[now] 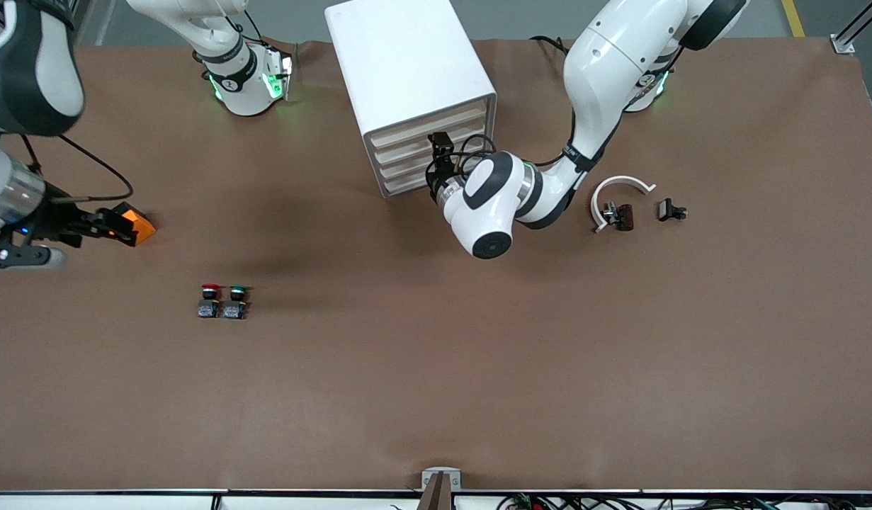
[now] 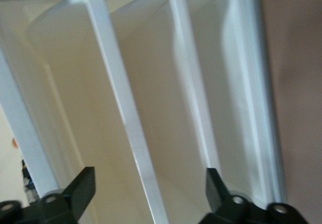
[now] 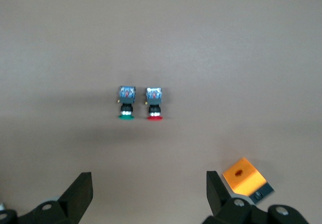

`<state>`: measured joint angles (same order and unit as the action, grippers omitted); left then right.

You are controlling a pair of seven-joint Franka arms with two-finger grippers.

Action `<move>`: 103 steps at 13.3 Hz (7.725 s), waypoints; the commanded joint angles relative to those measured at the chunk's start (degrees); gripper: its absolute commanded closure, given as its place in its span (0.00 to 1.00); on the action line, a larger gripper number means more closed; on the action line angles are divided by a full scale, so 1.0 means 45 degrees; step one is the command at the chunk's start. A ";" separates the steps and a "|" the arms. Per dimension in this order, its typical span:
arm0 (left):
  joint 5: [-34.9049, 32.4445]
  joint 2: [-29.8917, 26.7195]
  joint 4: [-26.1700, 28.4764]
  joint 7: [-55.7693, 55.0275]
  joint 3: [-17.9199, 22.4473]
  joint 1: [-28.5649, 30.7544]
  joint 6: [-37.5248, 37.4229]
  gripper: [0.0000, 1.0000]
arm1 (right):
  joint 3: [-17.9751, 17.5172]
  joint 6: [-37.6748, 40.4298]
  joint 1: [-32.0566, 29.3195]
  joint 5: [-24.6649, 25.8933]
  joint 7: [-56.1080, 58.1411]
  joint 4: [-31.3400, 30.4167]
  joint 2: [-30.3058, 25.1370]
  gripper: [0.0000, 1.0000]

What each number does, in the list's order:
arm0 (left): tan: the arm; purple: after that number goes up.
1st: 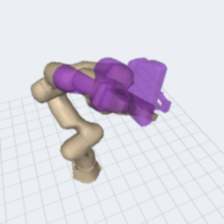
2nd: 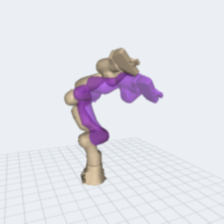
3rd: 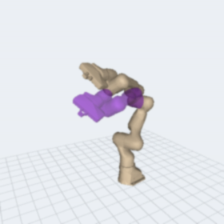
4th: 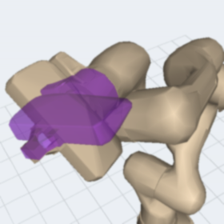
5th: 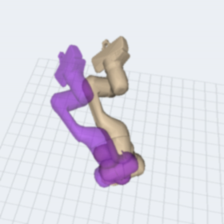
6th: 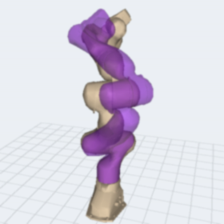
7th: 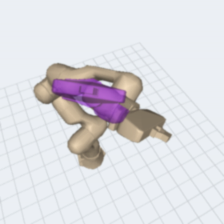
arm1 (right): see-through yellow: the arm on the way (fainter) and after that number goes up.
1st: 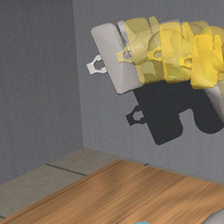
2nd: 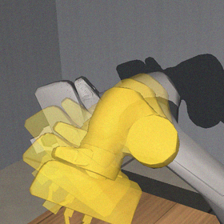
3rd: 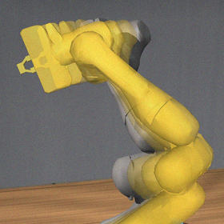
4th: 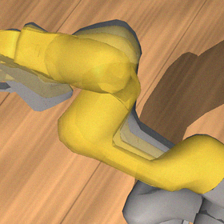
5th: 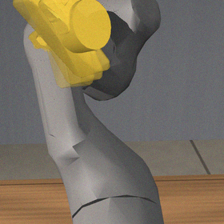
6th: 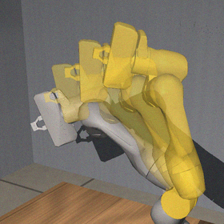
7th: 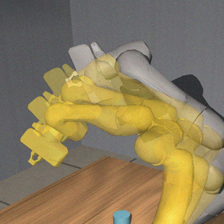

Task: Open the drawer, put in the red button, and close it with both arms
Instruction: 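Pull the drawer open with the left gripper while the right gripper reaches the buttons, then grasp the red button with the right gripper and lift it, then carry the red button into the open drawer with the right gripper, then lower the red button into the drawer while the left gripper draws back, then push the drawer shut with the left gripper while the right gripper withdraws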

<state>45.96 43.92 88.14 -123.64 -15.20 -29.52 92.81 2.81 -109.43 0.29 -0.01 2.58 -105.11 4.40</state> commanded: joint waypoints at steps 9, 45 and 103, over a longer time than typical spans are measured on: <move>0.0626 0.0865 -0.0289 -0.1624 0.0019 -0.0101 -0.1602 0.47 | -0.0078 -0.6420 -0.0123 -0.0057 -0.0711 -0.2697 0.2594 0.00; 0.0196 0.1080 -0.2477 -0.1296 0.2656 0.0641 -0.0489 1.00 | -0.0195 0.1188 0.3173 -0.2086 -0.7495 0.1521 0.2229 1.00; -1.1477 -0.3727 0.2543 1.7674 -0.0078 0.1603 0.7050 0.00 | -0.0078 0.3083 0.5489 0.0294 -0.8478 0.4217 0.2521 0.00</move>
<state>-1.89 25.54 99.68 -40.28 -15.59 -19.18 123.50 3.62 -98.15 29.95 1.40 -44.15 -85.56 18.04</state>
